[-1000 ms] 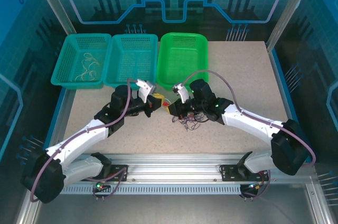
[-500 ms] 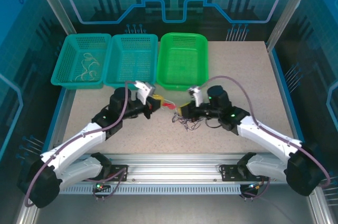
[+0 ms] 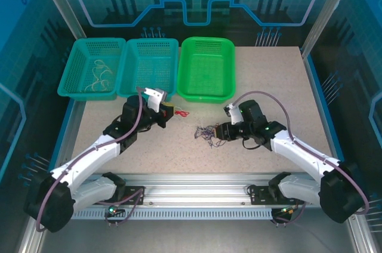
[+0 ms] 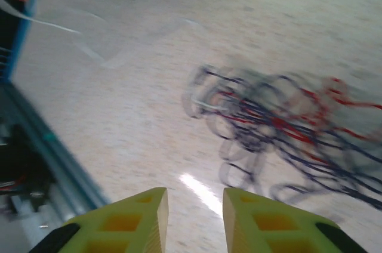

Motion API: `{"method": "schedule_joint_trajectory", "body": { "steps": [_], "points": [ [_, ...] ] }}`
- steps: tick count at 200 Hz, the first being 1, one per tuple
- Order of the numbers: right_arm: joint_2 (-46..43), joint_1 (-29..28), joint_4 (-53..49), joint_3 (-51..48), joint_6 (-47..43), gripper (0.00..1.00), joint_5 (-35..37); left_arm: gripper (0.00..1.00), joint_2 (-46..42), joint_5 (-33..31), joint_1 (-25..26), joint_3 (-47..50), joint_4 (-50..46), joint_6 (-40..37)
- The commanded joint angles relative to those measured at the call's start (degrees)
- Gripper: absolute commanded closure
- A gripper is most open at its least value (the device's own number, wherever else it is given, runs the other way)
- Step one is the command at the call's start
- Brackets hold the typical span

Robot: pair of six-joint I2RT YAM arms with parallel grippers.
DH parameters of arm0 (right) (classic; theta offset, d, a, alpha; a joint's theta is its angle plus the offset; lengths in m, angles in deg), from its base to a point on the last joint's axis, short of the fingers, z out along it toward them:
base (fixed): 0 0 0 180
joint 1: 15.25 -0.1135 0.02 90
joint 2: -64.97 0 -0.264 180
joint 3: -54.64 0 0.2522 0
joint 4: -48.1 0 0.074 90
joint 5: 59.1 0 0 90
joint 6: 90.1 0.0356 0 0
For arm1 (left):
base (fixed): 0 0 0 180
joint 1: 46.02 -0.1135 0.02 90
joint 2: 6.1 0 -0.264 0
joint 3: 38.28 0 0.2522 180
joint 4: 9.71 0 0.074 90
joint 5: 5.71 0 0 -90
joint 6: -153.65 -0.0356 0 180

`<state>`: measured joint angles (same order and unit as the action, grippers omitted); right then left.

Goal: Untangle the cables

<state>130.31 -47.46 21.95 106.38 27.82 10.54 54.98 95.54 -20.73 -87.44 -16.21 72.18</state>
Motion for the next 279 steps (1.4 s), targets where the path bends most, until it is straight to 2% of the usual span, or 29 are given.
{"method": "schedule_joint_trajectory", "body": {
  "steps": [1,22,53,67,84,103,124,178,184,191,197,205,219,224,234,259,279],
  "points": [
    [2.1,-6.9,9.9,4.2,2.9,0.61,-1.7,1.0,1.4,3.8,0.3,0.1,3.9,5.5],
    [8.1,-9.5,16.4,6.8,5.9,0.58,-1.6,1.0,2.3,5.0,0.5,-0.3,5.0,6.0],
    [16.2,-8.4,27.0,9.7,15.7,0.48,-3.9,1.0,2.3,5.5,0.7,-0.3,4.4,5.4],
    [18.7,-7.4,29.8,11.1,20.7,0.48,-5.0,1.0,2.3,6.1,0.7,-0.4,3.4,5.1],
    [20.4,-6.5,32.0,10.8,26.1,0.51,-4.8,1.0,2.3,6.3,0.7,-0.1,3.5,5.4],
    [20.9,-6.0,35.5,9.0,29.3,0.62,-5.1,1.0,2.2,6.0,0.7,0.3,4.0,5.5],
    [19.2,-5.8,33.9,8.1,29.2,0.68,-4.0,1.0,2.4,6.0,0.7,0.2,4.1,5.3],
    [17.2,-5.5,25.0,9.1,24.7,0.75,-4.4,1.0,3.0,5.6,0.7,-0.4,3.9,5.1],
    [16.8,-5.4,24.5,8.7,24.2,0.78,-4.2,1.0,2.9,5.3,0.7,-0.4,3.9,5.2],
    [16.3,-5.4,24.5,7.9,23.9,0.86,-4.0,1.0,2.8,5.0,0.7,-0.3,3.7,5.2],
    [15.8,-5.2,25.2,6.9,23.7,0.94,-4.1,0.91,2.8,4.6,0.7,-0.3,3.6,5.3],
    [15.3,-4.9,25.9,6.1,23.6,1.0,-4.3,0.76,2.8,4.2,0.7,-0.2,3.5,5.4],
    [14.8,-4.6,26.3,5.6,23.5,1.0,-4.3,0.47,2.7,3.8,0.7,0.1,3.5,5.4],
    [14.6,-4.6,26.2,5.5,23.4,1.0,-4.1,0.4,2.6,3.9,0.7,0.3,3.6,5.5],
    [14.2,-4.3,25.6,5.4,23.5,1.0,-3.7,0.36,2.0,4.3,0.7,0.7,3.9,5.8],
    [13.8,-2.7,22.8,5.7,24.2,1.0,-3.7,0.33,-1.1,5.6,0.6,3.7,6.0,7.2],
    [13.0,-1.0,22.1,5.2,25.4,1.0,-4.8,0.32,-3.9,7.8,0.5,8.8,12.5,10.2]
  ]
}}
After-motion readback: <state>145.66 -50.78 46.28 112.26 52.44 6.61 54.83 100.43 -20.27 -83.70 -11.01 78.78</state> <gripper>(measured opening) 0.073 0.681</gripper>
